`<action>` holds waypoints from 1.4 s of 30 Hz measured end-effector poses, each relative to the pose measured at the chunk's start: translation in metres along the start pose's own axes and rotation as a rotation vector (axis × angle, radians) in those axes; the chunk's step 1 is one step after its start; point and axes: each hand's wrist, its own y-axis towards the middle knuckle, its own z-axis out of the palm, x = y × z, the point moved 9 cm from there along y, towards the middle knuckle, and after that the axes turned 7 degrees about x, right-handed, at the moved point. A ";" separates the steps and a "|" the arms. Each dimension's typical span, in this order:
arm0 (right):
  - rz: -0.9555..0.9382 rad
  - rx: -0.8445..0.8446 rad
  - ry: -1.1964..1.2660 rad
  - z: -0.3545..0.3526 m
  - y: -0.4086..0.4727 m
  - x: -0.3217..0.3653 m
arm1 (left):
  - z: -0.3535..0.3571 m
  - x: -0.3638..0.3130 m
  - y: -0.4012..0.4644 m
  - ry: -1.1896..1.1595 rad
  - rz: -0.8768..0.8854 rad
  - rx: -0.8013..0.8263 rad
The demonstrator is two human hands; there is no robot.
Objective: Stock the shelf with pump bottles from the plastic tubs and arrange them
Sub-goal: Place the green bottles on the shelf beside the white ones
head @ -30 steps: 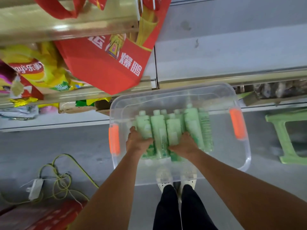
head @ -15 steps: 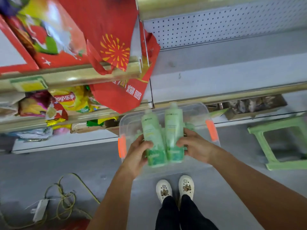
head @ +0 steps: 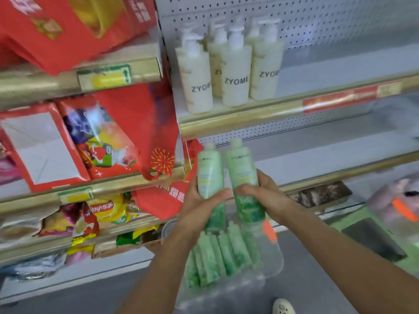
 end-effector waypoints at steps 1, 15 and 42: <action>-0.026 -0.030 -0.018 -0.008 -0.002 0.014 | 0.005 -0.014 0.004 0.022 0.034 -0.002; -0.399 -0.145 0.037 -0.141 0.010 0.179 | 0.096 -0.170 0.065 0.051 0.387 -0.090; -0.428 -0.106 -0.356 -0.244 0.201 0.262 | 0.167 -0.221 0.138 0.193 0.560 -0.345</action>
